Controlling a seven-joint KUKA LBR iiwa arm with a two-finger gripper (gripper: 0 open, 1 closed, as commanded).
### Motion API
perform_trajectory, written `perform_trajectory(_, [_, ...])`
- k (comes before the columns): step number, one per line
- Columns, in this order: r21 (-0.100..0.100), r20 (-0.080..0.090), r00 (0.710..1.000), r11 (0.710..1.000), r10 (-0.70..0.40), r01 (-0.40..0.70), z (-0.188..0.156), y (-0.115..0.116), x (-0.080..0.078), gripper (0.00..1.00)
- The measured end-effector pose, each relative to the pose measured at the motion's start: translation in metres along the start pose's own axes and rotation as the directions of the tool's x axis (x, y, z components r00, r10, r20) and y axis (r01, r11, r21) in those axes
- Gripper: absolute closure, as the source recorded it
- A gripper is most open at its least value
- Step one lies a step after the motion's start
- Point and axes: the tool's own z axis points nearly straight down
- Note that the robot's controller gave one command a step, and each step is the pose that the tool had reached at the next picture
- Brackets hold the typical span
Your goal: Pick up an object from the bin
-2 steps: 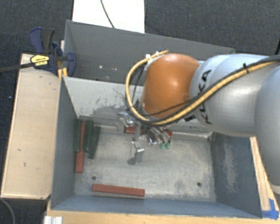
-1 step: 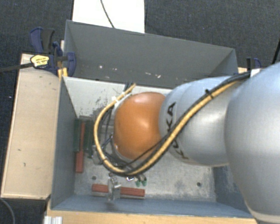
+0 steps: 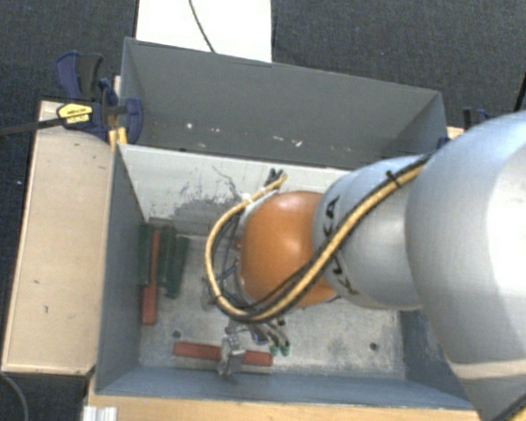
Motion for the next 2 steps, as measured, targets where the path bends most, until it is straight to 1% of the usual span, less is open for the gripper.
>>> perform_trajectory(1, [-0.002, 0.000, 1.000, 1.000, 0.000, 0.000, -0.001, 0.002, 0.001, 1.00])
perform_trajectory(2, [-0.001, 0.007, 0.998, 0.999, 0.054, -0.054, -0.137, -0.030, -0.007, 1.00])
